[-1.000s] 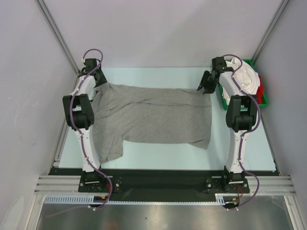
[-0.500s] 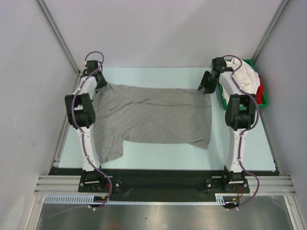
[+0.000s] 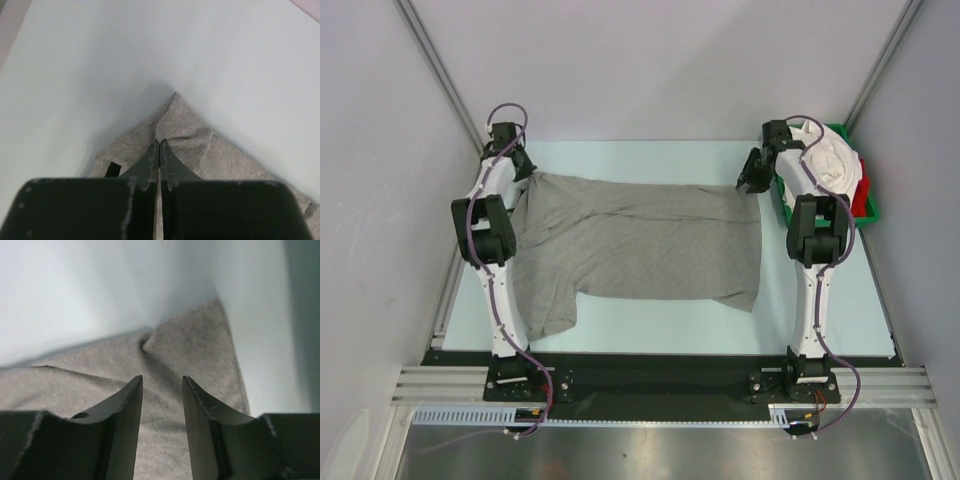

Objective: Fold and stack the t-shirts
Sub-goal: Fold the tshirt

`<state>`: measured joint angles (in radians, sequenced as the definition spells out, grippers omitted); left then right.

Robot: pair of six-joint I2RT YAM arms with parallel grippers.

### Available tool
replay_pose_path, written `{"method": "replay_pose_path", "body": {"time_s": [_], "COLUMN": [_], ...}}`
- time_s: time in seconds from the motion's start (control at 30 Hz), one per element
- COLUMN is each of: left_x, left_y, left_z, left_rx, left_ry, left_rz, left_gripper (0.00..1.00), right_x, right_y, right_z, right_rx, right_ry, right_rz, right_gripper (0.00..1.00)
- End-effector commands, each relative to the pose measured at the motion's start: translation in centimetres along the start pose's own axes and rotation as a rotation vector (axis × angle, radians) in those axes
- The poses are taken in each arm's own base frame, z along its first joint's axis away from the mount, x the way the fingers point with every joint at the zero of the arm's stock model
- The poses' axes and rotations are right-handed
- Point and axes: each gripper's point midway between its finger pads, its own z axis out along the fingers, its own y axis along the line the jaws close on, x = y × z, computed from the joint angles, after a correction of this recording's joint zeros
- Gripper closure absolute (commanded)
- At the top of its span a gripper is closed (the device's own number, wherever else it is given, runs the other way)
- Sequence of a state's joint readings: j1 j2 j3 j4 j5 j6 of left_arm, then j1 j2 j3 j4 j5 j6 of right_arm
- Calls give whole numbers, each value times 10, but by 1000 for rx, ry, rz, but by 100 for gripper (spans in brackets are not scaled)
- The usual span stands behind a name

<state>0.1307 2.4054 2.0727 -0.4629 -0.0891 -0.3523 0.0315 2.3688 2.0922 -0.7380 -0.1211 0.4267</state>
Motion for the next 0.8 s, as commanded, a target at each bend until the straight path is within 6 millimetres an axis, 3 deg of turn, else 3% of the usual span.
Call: {"method": "replay_pose_path", "body": {"time_s": [0.0, 0.17, 0.47, 0.63, 0.77], "left_x": [-33, -37, -36, -33, -31], "left_y": [-3, -5, -13, -11, -8], "left_z": [-7, -8, -3, -2, -1], "left_rx": [57, 93, 180, 181, 177], "left_ry": [-70, -73, -60, -51, -46], "left_rz": [-55, -84, -136, -144, -150], "left_gripper": [100, 100, 100, 100, 100], "right_x": [-30, -35, -43, -38, -30], "right_y": [-11, -34, -32, -33, -34], "right_z": [-7, -5, 20, 31, 37], "right_rx": [72, 163, 149, 144, 132], "right_ry": [-97, -120, -145, -123, -104], "right_rz": [15, -8, -85, -94, -97], "right_gripper": [55, 46, 37, 41, 52]}}
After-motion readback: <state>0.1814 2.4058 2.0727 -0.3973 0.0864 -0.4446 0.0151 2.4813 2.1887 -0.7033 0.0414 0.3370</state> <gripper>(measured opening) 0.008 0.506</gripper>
